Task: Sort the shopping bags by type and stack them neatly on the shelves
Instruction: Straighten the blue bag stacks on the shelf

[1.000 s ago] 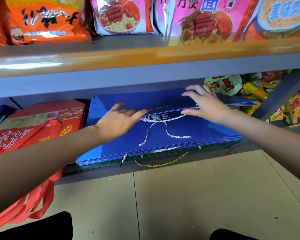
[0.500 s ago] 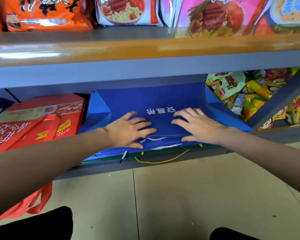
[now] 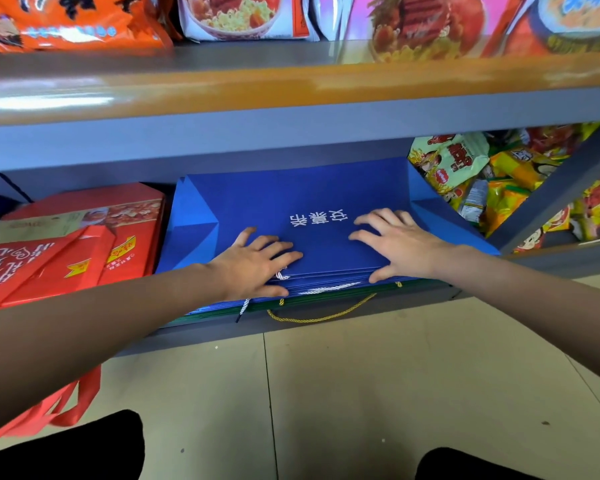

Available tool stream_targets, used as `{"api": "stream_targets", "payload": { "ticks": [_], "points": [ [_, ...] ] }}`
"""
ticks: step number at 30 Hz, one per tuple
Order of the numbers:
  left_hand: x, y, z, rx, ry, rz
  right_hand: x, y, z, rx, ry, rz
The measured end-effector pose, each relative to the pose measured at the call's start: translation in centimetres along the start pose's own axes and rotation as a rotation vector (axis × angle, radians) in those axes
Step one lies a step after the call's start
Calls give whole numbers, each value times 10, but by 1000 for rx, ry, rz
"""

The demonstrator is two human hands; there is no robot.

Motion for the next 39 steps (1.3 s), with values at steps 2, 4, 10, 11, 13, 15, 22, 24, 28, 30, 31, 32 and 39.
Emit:
{"api": "stream_targets", "payload": {
  "ticks": [2, 4, 10, 11, 13, 15, 22, 24, 28, 30, 31, 32, 39],
  "points": [
    [2, -4, 1, -22, 17, -72, -3, -4, 2, -28, -2, -5],
    [6, -9, 4, -50, 18, -99, -5, -12, 4, -78, -19, -16],
    [-10, -6, 4, 24, -4, -122, -2, -3, 3, -7, 4, -42],
    [-16, -4, 1, 34, -10, -106, 1, 2, 1, 29, 2, -31],
    [-25, -4, -6, 34, -40, -33, 5, 7, -4, 77, -7, -24],
    [-24, -4, -14, 31, -83, 107, 4, 5, -7, 90, -23, -21],
    [2, -3, 0, -101, -23, 509, -4, 2, -6, 76, 4, -84],
    [7, -12, 8, -213, -31, 586, -8, -2, -6, 50, 5, -104],
    [6, -29, 16, -437, 36, -3, -14, -8, -7, 28, 29, -117],
    [4, -26, 16, -448, 56, -271, -10, -3, -7, 46, 22, -95],
    [1, -21, 14, -430, 90, -361, -7, 0, -7, 59, 16, -78],
    [-2, -14, 12, -409, 128, -416, -5, 2, -7, 72, 10, -57],
    [-21, 15, 8, -17, 98, -426, -1, 5, -9, 88, -14, 2]
  ]
}}
Point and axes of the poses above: each hand's wrist, its own z-axis away from the middle knuckle, its own y-axis out of the palm, x = y × z, the point moved 7 cm from there along -z, towards the middle knuckle, and after that the axes turned 2 degrees about y, right-handed, at the moved point
